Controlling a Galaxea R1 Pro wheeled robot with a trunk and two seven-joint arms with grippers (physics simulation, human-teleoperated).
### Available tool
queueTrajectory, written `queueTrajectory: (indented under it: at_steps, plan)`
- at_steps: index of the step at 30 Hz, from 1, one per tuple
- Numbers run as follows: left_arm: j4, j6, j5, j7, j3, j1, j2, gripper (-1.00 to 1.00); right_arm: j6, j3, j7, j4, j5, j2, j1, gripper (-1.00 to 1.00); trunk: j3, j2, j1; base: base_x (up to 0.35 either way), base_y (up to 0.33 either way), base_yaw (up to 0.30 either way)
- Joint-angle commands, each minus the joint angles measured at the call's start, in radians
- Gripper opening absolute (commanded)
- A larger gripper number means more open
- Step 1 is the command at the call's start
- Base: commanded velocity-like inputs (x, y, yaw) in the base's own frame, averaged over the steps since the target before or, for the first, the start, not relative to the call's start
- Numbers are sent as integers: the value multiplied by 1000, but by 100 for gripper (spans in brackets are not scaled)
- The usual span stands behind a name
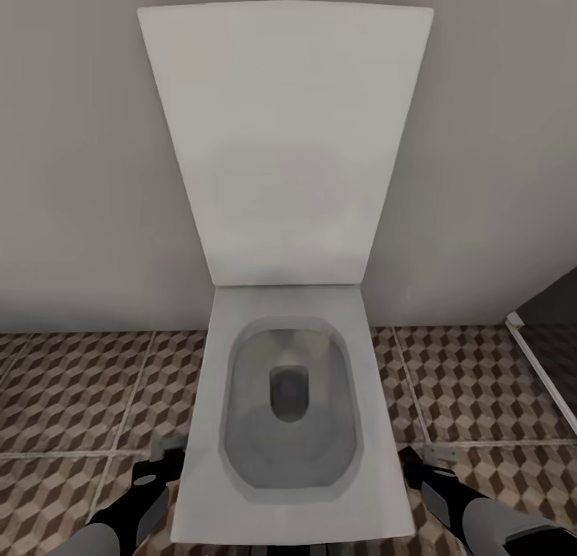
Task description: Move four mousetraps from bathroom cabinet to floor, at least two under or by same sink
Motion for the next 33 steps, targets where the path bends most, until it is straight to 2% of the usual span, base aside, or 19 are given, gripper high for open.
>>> queueTrajectory:
  at_steps: [1, 5, 25, 33]
  plan:
    - [0, -3, 8, 8, -9, 0, 1, -100, 0, 9, -3, -1, -10, 0, 0, -100, -5, 0, 0, 0, 0, 0]
    - [0, -3, 9, 8, -9, 0, 1, -100, 0, 9, -3, 0, -10, 0, 0, -100, -20, -1, 2, 0, 0, 0]
    - [0, -3, 10, 8, -9, 0, 2, -100, 0, 9, -3, -1, -10, 0, 0, -100, -20, -1, 2, 0, 0, 0]
    - [0, -3, 10, 8, -9, 0, 2, -100, 0, 9, -3, 0, -10, 0, 0, -100, -51, -3, 6, 0, 0, 0]
